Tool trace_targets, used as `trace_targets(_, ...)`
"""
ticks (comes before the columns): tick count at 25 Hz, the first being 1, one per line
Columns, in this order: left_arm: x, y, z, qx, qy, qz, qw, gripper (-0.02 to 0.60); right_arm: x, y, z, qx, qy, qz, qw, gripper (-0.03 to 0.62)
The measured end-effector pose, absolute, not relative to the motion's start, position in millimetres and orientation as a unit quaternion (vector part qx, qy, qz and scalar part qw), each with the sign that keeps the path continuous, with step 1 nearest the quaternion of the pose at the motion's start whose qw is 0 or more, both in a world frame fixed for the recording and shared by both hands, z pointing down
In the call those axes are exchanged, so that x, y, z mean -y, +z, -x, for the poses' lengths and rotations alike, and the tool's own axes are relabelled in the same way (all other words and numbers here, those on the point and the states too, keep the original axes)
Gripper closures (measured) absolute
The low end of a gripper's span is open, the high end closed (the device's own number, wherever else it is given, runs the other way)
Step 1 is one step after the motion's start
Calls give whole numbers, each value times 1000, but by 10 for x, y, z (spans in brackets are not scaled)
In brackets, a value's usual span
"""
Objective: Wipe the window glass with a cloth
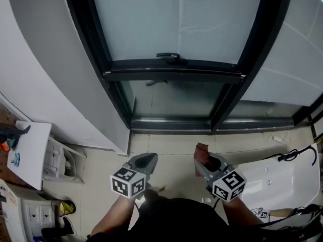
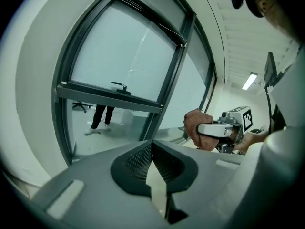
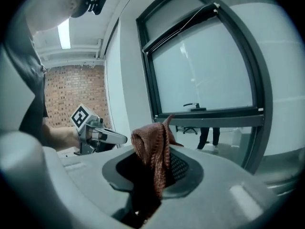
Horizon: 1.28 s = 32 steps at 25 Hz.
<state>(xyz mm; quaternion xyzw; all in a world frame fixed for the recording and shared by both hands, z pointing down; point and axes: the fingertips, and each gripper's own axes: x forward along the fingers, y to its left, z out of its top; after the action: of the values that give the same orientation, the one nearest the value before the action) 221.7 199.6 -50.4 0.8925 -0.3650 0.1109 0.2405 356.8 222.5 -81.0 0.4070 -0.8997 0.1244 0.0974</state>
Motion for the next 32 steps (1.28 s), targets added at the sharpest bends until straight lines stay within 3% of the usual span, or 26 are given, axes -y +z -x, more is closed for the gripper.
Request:
trace_targets(6, -2530, -513, -2635, 371, 115, -888, 246, 565, -2704, -764, -3947, 904, 122, -402, 78, 517)
trace_targets(14, -2895, -484, -2671, 370, 141, -891, 222, 565, -3082, -838, -4030, 901, 105, -413, 79, 517)
trace_targets(32, -2689, -525, -2038, 322, 147, -915, 193, 565, -3104, -754, -3338, 861, 118, -491, 65, 517)
